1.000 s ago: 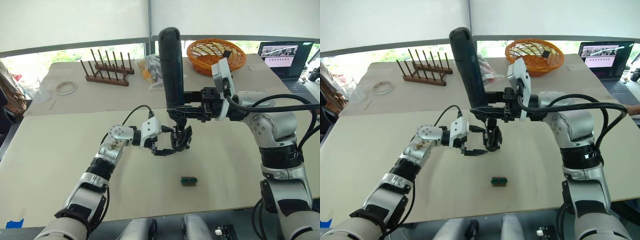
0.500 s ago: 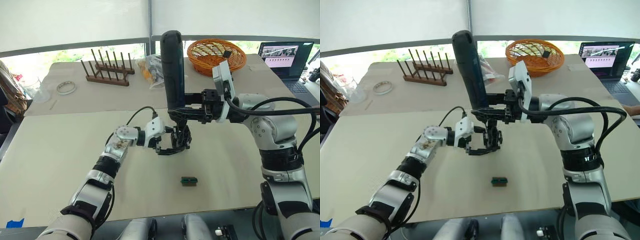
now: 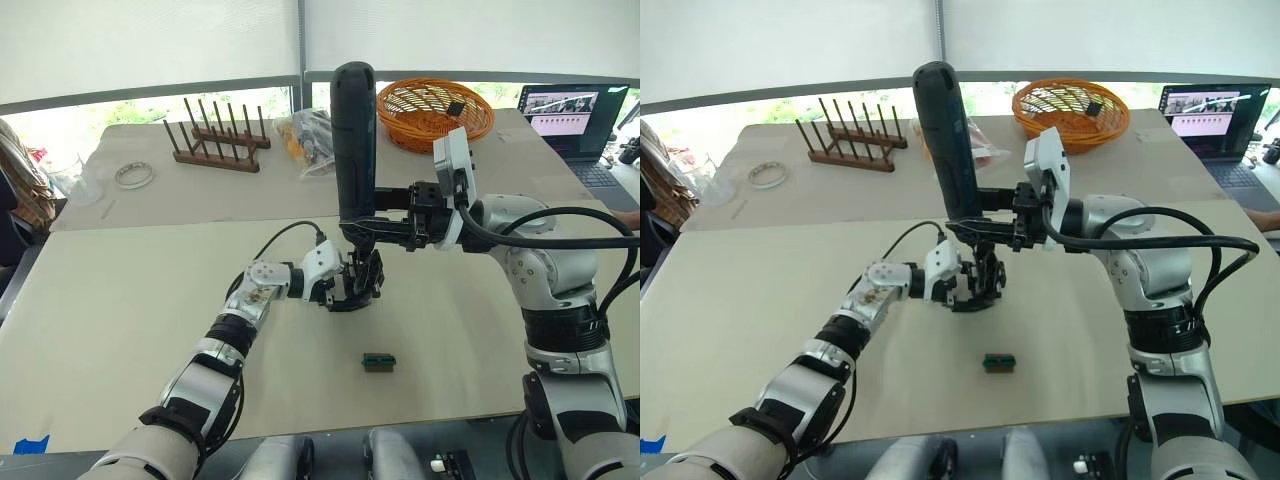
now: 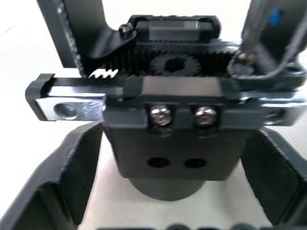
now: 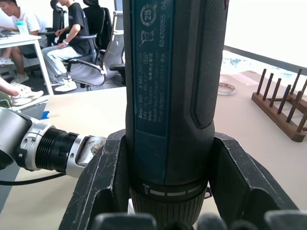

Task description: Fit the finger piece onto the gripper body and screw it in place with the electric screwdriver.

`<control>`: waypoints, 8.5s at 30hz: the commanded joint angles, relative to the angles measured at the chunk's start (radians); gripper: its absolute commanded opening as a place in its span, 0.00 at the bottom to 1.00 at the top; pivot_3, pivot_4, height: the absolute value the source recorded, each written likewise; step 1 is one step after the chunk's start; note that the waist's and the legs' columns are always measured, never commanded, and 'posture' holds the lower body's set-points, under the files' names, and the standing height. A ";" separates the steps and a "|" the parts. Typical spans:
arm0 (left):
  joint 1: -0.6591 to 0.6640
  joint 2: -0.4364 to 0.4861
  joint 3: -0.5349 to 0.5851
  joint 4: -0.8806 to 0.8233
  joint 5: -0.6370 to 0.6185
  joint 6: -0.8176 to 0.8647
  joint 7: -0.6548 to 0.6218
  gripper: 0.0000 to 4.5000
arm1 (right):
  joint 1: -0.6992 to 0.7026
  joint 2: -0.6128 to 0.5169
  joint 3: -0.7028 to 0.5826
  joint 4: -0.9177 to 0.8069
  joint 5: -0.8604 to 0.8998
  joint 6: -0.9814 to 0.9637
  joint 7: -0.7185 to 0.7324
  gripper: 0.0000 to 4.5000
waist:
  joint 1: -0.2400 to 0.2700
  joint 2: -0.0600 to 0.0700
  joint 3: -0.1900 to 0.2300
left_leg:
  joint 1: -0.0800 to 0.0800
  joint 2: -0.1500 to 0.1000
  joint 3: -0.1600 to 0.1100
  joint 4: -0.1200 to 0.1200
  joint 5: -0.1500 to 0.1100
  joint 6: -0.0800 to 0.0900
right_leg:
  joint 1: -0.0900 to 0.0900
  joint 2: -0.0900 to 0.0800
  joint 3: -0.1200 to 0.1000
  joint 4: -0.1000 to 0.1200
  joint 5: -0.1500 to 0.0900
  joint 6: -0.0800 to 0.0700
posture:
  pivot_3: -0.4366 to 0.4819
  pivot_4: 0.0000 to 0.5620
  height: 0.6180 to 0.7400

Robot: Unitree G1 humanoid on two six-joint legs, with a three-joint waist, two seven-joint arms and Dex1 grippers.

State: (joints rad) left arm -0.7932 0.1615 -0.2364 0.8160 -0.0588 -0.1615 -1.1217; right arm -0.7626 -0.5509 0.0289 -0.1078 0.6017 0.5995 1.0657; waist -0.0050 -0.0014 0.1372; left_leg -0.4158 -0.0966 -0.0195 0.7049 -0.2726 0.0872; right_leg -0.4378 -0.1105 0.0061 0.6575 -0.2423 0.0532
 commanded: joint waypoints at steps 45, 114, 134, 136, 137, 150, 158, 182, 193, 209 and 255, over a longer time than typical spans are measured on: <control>-0.077 0.008 0.036 0.096 0.024 -0.089 -0.001 0.52 | 0.072 -0.078 0.093 0.187 -0.116 -0.114 0.115 0.42 | 0.011 -0.011 -0.008 | 0.001 0.001 0.000 0.005 0.000 0.000 | 0.002 -0.003 0.002 -0.001 0.000 0.000 | 0.48 0.27 1.00; 0.294 0.237 -0.182 -0.725 -0.061 0.152 -0.220 1.00 | 0.593 -0.171 -0.193 -0.467 0.218 -0.121 0.050 0.42 | 0.019 -0.010 -0.006 | -0.005 0.001 -0.002 0.006 -0.001 0.001 | 0.000 0.001 0.004 -0.009 0.000 0.000 | 0.48 0.27 1.00; 0.286 0.220 -0.197 -0.716 -0.080 0.164 -0.224 1.00 | 0.618 -0.164 -0.188 -0.456 0.197 -0.151 0.038 0.42 | 0.020 -0.010 -0.006 | -0.005 0.001 -0.002 0.006 -0.001 0.001 | 0.001 0.000 0.004 -0.009 0.000 0.000 | 0.48 0.27 1.00; 0.286 0.221 -0.196 -0.720 -0.080 0.167 -0.225 1.00 | 0.617 -0.161 -0.184 -0.453 0.194 -0.154 0.036 0.42 | 0.020 -0.010 -0.006 | -0.005 0.001 -0.002 0.006 -0.001 0.001 | 0.001 0.001 0.004 -0.009 0.000 0.000 | 0.48 0.27 1.00; 0.285 0.221 -0.196 -0.721 -0.080 0.168 -0.224 1.00 | 0.616 -0.159 -0.182 -0.452 0.192 -0.156 0.036 0.42 | 0.020 -0.010 -0.006 | -0.005 0.001 -0.002 0.006 -0.001 0.001 | 0.001 0.001 0.004 -0.009 0.000 0.000 | 0.48 0.27 1.00; 0.283 0.223 -0.193 -0.730 -0.078 0.179 -0.216 1.00 | 0.623 -0.153 -0.167 -0.432 0.166 -0.174 0.051 0.42 | 0.021 -0.010 -0.006 | -0.005 0.001 -0.002 0.006 -0.001 0.001 | 0.001 0.001 0.004 -0.009 0.000 0.000 | 0.48 0.27 1.00; 0.280 0.219 -0.194 -0.728 -0.076 0.180 -0.213 1.00 | 0.621 -0.147 -0.160 -0.431 0.161 -0.175 0.050 0.42 | 0.020 -0.010 -0.006 | -0.005 0.001 -0.002 0.006 -0.001 0.001 | 0.001 0.001 0.004 -0.009 0.000 0.000 | 0.48 0.27 1.00; 0.266 0.213 -0.195 -0.714 -0.074 0.174 -0.219 1.00 | 0.623 -0.147 -0.147 -0.413 0.136 -0.194 0.058 0.42 | 0.020 -0.010 -0.006 | -0.005 0.001 -0.002 0.006 -0.001 0.001 | 0.001 0.001 0.004 -0.009 0.000 0.000 | 0.48 0.27 1.00; 0.261 0.214 -0.193 -0.707 -0.074 0.168 -0.221 1.00 | 0.618 -0.155 -0.164 -0.399 0.143 -0.187 0.053 0.42 | 0.020 -0.010 -0.006 | -0.005 0.001 -0.002 0.006 -0.001 0.001 | 0.001 0.001 0.004 -0.009 0.000 0.000 | 0.48 0.27 1.00; 0.245 0.212 -0.192 -0.687 -0.074 0.159 -0.222 1.00 | 0.641 -0.159 -0.161 -0.409 0.139 -0.195 0.056 0.42 | 0.021 -0.010 -0.006 | -0.004 0.001 -0.002 0.006 -0.001 0.001 | 0.002 0.001 0.004 -0.009 0.000 0.000 | 0.48 0.27 1.00; 0.157 0.003 -0.045 -0.397 0.007 0.298 0.291 1.00 | 0.450 -0.223 -0.200 -0.475 0.294 -0.067 -0.076 0.42 | 0.030 -0.011 -0.006 | -0.004 0.000 -0.002 0.006 -0.001 0.001 | 0.001 0.000 0.003 -0.008 0.000 0.000 | 0.48 0.27 1.00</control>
State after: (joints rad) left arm -0.6217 0.1779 -0.3048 0.4152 -0.0380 0.1573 -0.8368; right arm -0.3024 -0.7783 -0.1385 -0.5569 0.8847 0.5598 0.9920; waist 0.0251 -0.0122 0.1313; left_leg -0.4197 -0.0961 -0.0213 0.7113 -0.2737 0.0885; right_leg -0.4364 -0.1106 0.0092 0.6491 -0.2420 0.0535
